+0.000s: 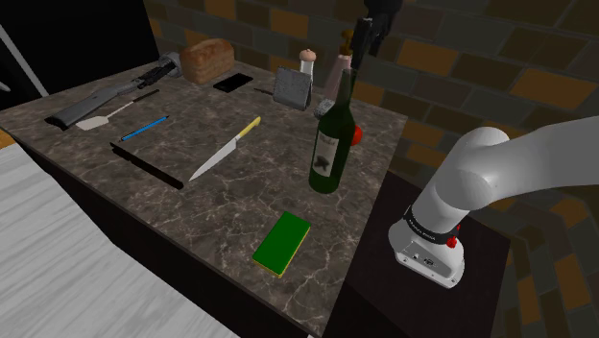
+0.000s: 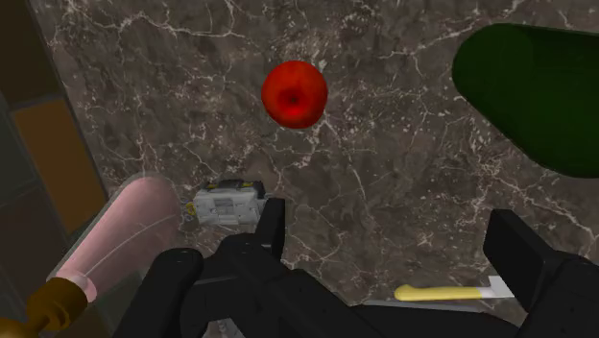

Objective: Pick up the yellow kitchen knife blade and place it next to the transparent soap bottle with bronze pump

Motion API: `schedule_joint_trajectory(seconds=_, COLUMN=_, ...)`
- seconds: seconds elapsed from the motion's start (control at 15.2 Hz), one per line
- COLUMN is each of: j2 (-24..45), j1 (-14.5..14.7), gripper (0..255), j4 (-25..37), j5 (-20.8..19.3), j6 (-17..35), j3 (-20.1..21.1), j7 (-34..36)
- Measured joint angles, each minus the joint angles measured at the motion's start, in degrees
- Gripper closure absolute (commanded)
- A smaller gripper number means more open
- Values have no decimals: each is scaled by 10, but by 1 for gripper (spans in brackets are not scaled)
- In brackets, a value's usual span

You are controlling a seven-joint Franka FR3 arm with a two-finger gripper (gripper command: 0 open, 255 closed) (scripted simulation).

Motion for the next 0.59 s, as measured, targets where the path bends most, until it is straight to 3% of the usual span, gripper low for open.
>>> schedule_joint_trajectory(seconds=0.2, j2=1, j1=-4, gripper=0, j4=-13, j5=12, j6=11, j3=18, j7=36)
schedule_joint_trajectory(seconds=0.59, j2=39, j1=-26, gripper=0, j4=-40, j5=67, j6=69, j3=107, j7=217)
